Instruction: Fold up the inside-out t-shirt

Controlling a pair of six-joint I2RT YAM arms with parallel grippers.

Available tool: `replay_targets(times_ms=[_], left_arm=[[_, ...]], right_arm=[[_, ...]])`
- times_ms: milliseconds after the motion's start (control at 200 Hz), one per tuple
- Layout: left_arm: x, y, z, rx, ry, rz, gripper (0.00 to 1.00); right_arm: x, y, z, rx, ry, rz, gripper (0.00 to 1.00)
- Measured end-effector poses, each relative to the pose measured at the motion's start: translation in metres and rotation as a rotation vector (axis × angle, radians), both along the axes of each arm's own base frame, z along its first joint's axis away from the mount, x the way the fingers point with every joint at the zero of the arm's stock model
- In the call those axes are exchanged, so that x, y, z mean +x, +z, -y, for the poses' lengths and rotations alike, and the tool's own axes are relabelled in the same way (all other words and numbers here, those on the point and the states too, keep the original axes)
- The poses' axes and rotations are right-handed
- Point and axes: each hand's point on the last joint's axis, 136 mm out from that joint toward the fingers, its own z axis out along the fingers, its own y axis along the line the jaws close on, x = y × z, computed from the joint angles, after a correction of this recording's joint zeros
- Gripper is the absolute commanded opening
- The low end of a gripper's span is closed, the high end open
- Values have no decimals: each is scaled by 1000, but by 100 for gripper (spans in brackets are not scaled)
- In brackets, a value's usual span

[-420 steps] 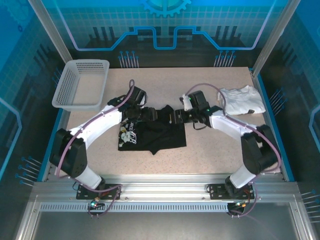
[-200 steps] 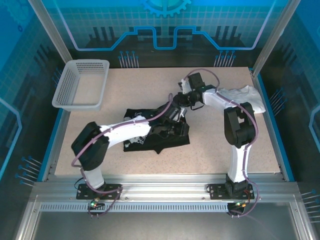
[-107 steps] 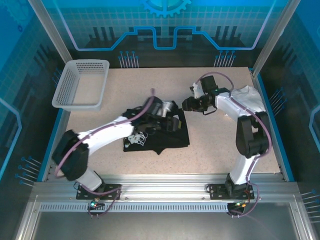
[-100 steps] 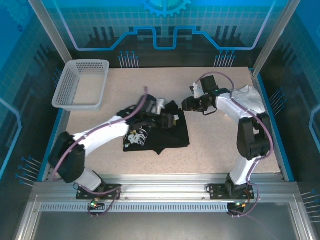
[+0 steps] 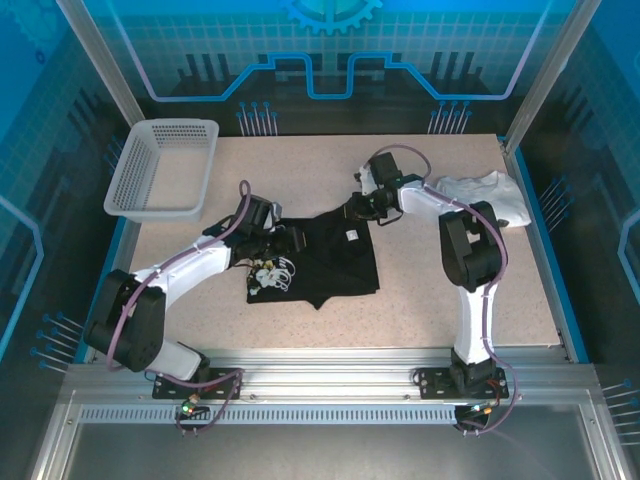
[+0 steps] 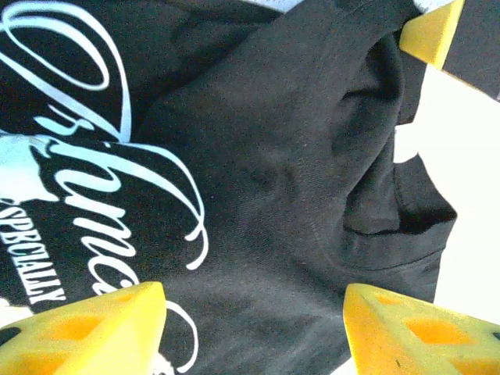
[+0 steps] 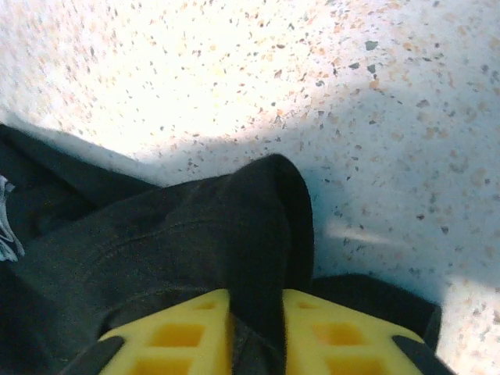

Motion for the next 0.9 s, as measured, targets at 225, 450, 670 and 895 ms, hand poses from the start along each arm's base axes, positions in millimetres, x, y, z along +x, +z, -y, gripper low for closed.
replay_targets(times_ms=[225, 450, 670, 895], left_arm=[[-26, -30, 30, 10, -108, -65, 63], [-30, -32, 37, -17, -145, -59, 63], [-38, -22, 48, -61, -243, -37, 63], [-13, 31, 34, -83, -202, 97, 66]], right_arm=[[-13, 26, 6, -3, 11, 32, 6], [-23, 65, 28, 4, -20, 96, 8], [2, -21, 58, -94, -84, -77, 29], [-4, -3, 77, -142, -90, -42, 45]])
